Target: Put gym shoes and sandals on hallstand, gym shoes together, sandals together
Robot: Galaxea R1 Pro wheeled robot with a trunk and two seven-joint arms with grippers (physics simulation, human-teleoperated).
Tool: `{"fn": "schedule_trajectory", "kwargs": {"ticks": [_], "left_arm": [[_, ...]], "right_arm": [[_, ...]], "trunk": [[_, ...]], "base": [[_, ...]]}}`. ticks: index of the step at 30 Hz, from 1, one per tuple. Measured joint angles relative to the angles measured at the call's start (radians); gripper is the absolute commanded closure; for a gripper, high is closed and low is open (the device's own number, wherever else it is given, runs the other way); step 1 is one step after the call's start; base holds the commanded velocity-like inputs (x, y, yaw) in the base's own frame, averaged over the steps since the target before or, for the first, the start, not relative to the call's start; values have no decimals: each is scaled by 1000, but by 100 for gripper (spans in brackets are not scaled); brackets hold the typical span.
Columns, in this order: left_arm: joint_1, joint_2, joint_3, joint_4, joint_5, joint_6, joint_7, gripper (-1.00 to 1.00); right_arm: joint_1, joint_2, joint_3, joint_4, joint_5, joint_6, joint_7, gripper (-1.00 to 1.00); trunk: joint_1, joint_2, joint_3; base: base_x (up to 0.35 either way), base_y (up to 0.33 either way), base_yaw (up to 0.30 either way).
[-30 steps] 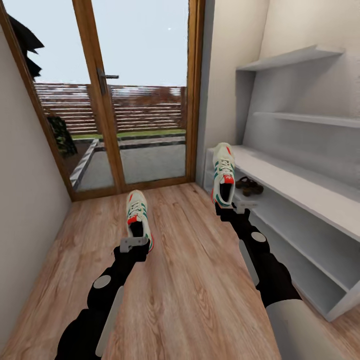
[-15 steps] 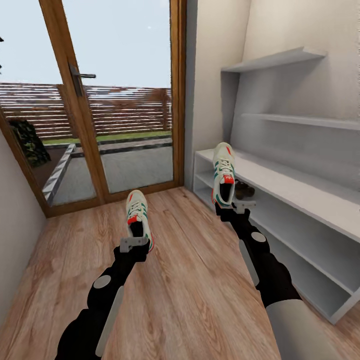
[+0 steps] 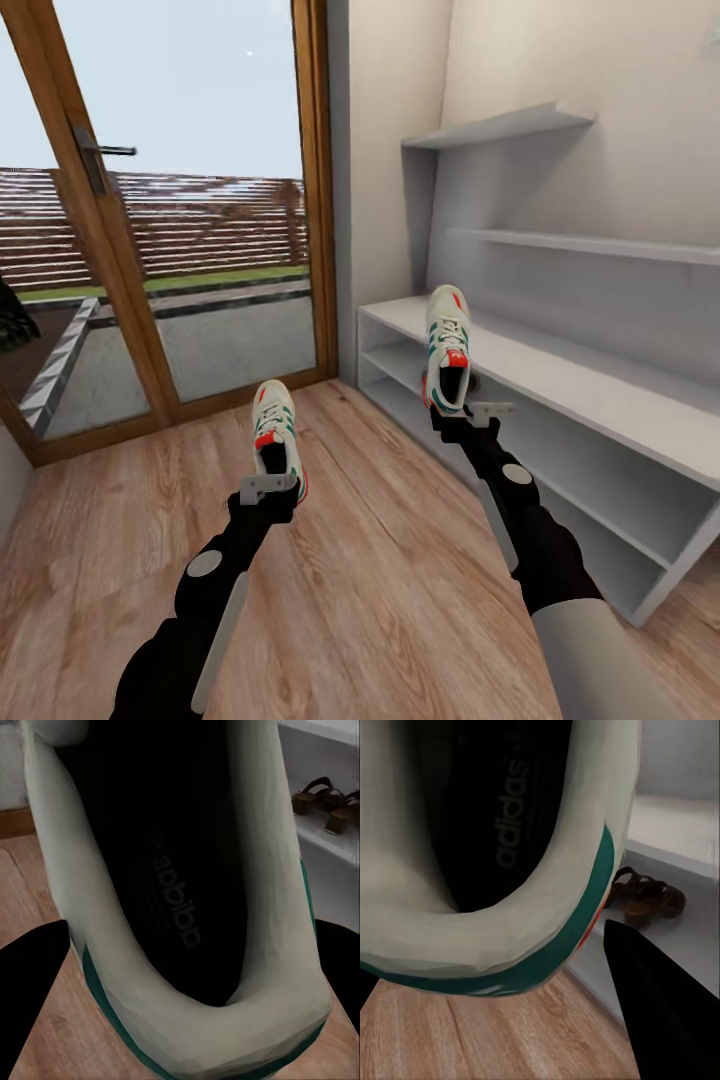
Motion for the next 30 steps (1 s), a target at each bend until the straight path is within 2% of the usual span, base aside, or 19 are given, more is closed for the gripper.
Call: {"fn": "schedule_trajectory", "kwargs": {"ticks": [5,11,18,30], "left_arm": [[0,0,0,0,0,0,0,100],[0,0,0,0,1,0,0,100],[0,0,0,0,1,0,0,100],[0,0,0,0,1,1,0,100]], "right_arm": [[0,0,0,0,0,0,0,100],[0,0,0,0,0,0,0,100],[0,0,0,0,0,0,0,100],[0,0,0,1,0,0,0,100]], "trunk": [[0,0,3],[0,0,4],[0,0,5],[0,0,5]], "base": [[19,14,-241],[198,147,-135],[270,213,-86],[177,286,-245]]}}
